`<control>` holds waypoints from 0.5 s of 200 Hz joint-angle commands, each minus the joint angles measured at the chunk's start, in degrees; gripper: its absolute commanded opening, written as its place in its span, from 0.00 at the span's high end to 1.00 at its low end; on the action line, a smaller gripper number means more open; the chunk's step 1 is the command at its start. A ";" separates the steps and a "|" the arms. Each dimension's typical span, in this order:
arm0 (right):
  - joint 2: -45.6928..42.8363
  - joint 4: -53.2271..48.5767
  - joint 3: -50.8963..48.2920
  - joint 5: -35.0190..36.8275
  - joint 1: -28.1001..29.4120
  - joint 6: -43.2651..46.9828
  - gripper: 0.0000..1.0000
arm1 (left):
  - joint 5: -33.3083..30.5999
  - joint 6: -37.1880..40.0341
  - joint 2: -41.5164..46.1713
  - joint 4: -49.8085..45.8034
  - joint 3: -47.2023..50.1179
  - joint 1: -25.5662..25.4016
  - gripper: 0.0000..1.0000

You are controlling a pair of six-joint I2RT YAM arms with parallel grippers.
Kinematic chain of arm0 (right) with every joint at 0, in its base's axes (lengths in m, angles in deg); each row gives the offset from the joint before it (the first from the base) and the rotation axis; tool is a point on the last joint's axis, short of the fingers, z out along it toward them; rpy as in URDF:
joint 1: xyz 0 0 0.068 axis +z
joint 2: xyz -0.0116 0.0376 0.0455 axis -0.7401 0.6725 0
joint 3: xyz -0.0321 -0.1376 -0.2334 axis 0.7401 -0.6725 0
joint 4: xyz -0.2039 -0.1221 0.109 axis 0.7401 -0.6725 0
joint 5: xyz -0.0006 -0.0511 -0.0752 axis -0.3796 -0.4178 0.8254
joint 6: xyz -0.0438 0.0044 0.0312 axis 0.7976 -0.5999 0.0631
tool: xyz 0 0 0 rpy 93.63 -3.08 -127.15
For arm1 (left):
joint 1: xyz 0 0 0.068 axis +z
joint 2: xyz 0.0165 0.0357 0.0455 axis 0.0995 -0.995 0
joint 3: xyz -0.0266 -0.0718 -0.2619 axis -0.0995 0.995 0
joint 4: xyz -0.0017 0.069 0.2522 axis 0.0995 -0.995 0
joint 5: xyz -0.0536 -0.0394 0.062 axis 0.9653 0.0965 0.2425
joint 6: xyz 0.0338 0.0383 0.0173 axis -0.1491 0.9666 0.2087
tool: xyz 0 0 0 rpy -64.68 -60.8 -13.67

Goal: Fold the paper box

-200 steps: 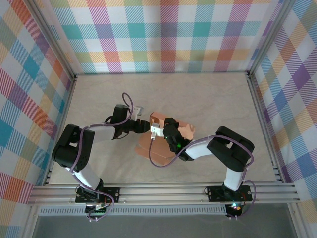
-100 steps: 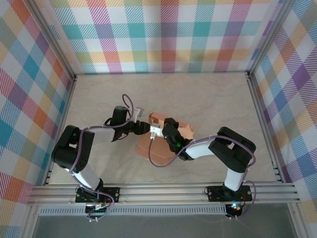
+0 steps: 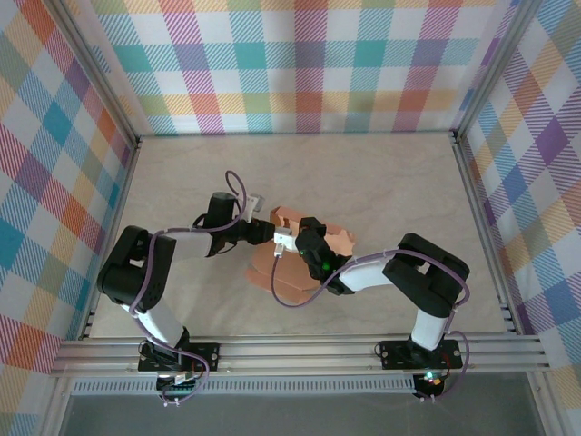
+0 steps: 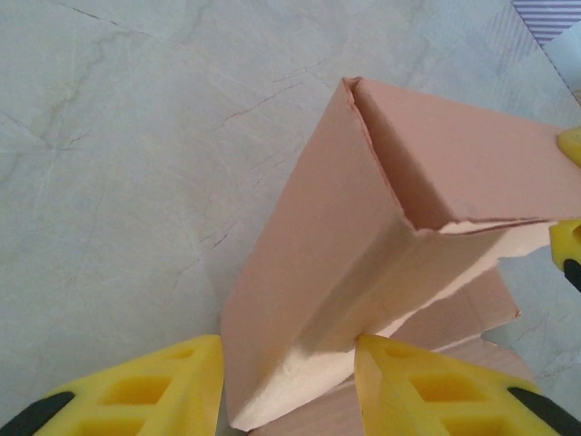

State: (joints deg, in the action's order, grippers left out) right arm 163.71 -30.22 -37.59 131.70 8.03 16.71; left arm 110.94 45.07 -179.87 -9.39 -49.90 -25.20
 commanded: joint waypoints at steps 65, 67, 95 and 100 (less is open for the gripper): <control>-2.48 -6.94 3.19 -0.92 1.56 -4.24 1.00 | -2.57 -1.24 -2.44 -0.51 -1.60 -0.63 0.60; -2.52 -6.94 3.19 -0.92 1.56 -4.22 1.00 | -2.59 -1.31 -2.47 -0.50 -1.65 -0.64 0.60; -2.51 -9.17 2.90 -0.84 1.65 -4.46 1.00 | -2.64 -2.32 -2.92 0.29 -1.58 -0.64 0.63; -2.33 -9.02 2.88 -0.82 1.68 -4.39 1.00 | -2.68 -2.53 -2.94 0.37 -1.69 -0.64 0.64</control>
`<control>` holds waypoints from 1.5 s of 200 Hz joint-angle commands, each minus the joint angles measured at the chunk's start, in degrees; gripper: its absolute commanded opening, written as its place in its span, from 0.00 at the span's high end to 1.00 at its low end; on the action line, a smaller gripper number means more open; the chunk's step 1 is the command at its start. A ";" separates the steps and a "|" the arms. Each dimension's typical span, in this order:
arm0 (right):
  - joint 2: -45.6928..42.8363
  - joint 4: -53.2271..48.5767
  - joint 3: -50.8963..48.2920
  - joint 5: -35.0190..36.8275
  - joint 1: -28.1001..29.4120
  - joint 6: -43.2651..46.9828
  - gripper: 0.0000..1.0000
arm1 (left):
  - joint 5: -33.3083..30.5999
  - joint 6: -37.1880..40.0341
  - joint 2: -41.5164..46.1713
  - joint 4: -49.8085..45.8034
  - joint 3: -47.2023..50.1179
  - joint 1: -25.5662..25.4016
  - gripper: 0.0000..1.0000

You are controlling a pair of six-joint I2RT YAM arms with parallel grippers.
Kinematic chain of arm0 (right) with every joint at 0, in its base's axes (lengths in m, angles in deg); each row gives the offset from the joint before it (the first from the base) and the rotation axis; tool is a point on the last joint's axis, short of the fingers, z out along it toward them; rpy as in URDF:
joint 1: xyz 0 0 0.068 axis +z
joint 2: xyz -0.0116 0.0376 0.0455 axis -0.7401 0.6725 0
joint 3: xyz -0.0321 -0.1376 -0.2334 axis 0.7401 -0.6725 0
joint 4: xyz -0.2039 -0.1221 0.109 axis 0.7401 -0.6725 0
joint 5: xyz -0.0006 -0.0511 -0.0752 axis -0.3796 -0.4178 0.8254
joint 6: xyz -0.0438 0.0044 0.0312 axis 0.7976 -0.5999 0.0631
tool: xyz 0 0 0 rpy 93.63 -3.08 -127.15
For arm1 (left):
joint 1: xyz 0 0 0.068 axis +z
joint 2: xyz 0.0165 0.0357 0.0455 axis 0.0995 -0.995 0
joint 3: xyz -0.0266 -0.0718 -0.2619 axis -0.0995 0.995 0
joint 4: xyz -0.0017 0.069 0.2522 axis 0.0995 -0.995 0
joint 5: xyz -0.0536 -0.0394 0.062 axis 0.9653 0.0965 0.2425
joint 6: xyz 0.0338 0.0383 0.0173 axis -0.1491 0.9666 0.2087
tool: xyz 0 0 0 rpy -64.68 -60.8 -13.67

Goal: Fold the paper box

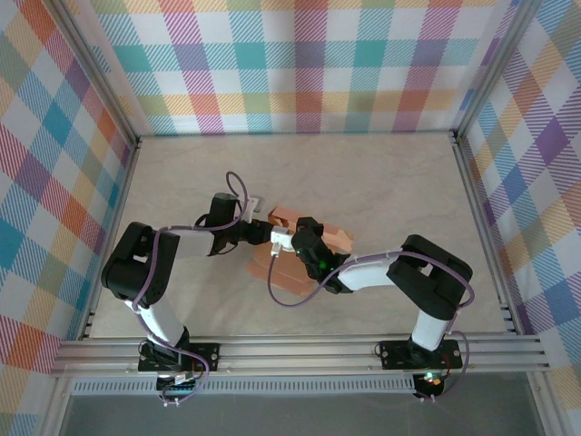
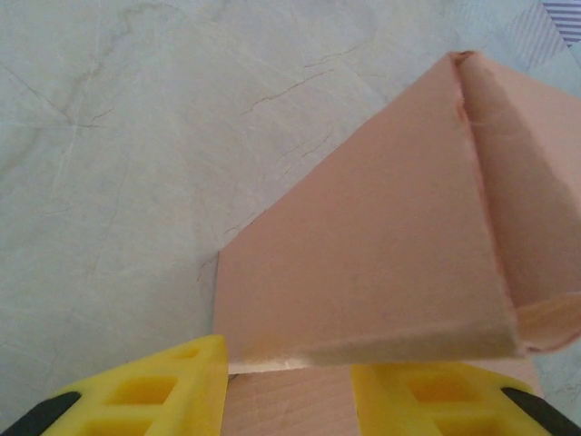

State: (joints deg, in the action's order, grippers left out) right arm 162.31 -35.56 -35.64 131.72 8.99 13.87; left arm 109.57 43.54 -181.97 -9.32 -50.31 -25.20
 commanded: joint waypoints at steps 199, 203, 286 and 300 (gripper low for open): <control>5.94 1.46 2.30 0.65 1.68 -0.66 1.00 | -7.73 -5.33 2.04 6.51 1.47 -5.21 0.70; 6.36 2.27 2.13 0.64 1.65 0.08 1.00 | -7.73 -5.33 1.99 6.57 1.57 -5.21 0.70; 9.62 9.74 -0.83 1.96 1.21 4.34 1.00 | -8.17 -5.20 1.68 6.83 2.18 -5.21 0.65; 9.10 9.83 -1.16 1.96 0.92 4.43 1.00 | -8.59 -5.25 2.14 6.99 2.66 -5.26 0.65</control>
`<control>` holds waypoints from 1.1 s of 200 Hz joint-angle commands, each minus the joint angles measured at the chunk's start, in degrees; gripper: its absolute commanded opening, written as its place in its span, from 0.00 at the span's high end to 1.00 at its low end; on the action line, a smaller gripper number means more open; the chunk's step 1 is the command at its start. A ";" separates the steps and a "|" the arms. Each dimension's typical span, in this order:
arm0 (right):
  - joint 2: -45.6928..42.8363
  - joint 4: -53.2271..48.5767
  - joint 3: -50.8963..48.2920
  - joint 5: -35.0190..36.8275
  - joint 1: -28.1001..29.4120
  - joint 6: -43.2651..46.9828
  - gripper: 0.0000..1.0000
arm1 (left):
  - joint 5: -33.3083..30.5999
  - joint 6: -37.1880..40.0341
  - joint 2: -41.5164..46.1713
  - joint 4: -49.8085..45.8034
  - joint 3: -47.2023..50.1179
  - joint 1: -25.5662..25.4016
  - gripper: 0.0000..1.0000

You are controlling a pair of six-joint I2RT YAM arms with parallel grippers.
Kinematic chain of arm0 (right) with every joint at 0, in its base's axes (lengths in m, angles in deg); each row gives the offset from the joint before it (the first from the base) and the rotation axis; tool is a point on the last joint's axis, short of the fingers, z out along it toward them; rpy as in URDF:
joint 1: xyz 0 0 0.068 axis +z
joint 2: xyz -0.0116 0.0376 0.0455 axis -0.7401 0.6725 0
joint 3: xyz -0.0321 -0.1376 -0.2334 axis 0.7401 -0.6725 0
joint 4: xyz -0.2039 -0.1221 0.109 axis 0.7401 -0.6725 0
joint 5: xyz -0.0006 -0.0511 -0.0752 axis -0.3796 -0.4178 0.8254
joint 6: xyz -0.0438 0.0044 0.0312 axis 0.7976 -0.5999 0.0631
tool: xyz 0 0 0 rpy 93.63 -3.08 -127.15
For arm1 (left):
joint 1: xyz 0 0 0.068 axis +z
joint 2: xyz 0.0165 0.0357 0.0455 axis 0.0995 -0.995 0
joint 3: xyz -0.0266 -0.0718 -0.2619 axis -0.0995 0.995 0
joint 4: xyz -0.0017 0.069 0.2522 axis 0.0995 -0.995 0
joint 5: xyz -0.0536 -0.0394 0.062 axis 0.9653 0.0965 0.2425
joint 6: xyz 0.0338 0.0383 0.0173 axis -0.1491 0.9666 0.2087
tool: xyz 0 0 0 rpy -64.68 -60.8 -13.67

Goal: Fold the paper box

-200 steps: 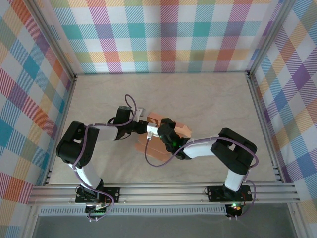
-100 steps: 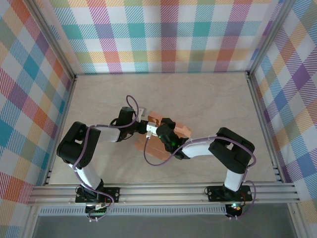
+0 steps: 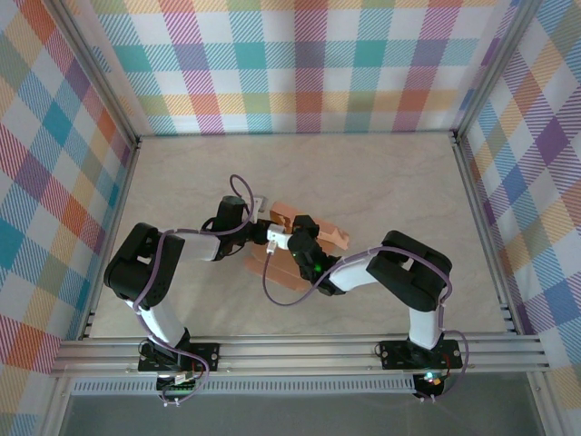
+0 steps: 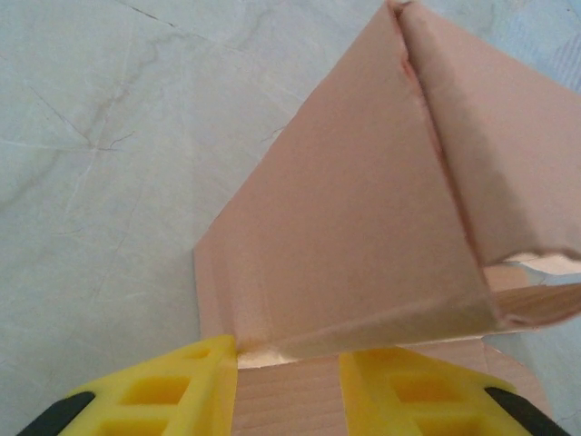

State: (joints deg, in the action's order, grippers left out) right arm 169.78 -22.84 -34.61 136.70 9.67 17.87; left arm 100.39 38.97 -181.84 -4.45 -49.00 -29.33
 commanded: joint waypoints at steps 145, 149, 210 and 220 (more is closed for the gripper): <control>3.79 -1.71 -3.84 -3.11 -0.88 1.08 1.00 | 0.93 0.20 3.09 1.80 2.14 -1.03 0.61; 3.71 -1.95 -3.91 -3.11 -0.81 0.78 1.00 | 0.55 0.27 3.17 1.60 2.26 -1.02 0.60; 3.26 -2.73 -3.45 -3.19 -1.16 -0.09 1.00 | -0.75 1.08 3.40 0.77 3.77 -1.05 0.74; 3.26 -2.82 -3.44 -3.22 -1.16 -0.10 1.00 | -0.75 1.17 3.35 0.73 3.68 -1.08 0.74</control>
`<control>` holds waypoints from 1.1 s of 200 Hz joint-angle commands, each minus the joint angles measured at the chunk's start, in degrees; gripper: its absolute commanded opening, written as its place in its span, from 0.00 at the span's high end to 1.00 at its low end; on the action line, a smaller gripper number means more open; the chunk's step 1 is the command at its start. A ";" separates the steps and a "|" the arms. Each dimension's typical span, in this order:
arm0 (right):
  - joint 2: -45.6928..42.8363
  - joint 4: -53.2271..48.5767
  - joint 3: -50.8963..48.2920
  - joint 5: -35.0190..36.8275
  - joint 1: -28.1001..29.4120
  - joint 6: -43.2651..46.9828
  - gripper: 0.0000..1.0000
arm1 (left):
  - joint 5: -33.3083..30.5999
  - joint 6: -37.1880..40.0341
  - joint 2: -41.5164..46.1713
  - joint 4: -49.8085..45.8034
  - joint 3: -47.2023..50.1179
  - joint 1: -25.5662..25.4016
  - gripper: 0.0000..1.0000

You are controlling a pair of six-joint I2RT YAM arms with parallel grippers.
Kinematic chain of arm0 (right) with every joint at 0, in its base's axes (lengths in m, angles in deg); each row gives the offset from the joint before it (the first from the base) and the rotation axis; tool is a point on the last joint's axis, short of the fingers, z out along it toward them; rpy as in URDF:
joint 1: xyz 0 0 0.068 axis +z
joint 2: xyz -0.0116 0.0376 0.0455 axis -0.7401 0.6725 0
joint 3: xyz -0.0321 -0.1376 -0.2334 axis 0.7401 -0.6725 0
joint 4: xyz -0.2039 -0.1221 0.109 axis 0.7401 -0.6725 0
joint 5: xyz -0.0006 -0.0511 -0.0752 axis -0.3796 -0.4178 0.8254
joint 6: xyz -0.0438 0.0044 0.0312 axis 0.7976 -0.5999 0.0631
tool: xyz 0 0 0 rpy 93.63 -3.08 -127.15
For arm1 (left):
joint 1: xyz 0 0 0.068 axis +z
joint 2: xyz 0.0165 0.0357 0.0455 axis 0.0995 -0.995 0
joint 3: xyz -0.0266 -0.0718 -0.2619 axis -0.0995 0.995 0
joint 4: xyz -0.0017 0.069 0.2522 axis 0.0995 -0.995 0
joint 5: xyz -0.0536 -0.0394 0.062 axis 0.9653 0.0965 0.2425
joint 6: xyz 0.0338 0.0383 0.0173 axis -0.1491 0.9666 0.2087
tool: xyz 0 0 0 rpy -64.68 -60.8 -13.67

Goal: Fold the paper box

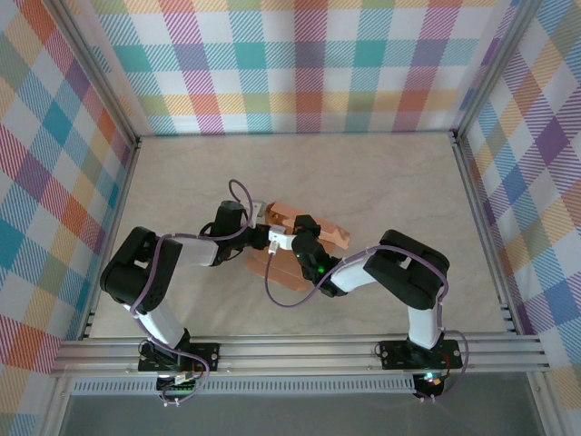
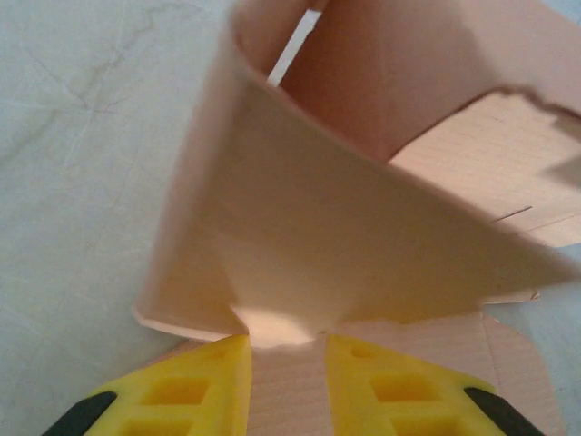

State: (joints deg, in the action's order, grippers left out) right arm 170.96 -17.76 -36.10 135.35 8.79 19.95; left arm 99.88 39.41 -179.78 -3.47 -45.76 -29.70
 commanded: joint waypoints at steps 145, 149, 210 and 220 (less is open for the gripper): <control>0.12 -8.88 -2.68 -2.26 -2.30 -4.64 1.00 | -2.79 0.75 17.49 -2.75 10.91 5.54 0.38; 0.02 -8.93 -2.70 -2.23 -2.32 -4.71 1.00 | -2.85 0.53 17.96 -2.73 11.05 6.10 0.38; -0.70 -8.09 -3.07 -2.43 -2.39 -4.14 1.00 | -1.98 0.90 11.47 -7.33 3.21 10.10 0.44; -0.81 -6.37 -3.27 -2.37 -2.40 -3.27 1.00 | -2.17 0.97 10.02 -8.18 1.67 10.19 0.45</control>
State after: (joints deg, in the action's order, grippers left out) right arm 170.31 -22.77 -38.07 133.99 6.21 15.66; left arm 97.44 39.47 -166.45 -9.04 -39.93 -20.08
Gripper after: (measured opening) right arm 0.057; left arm 0.563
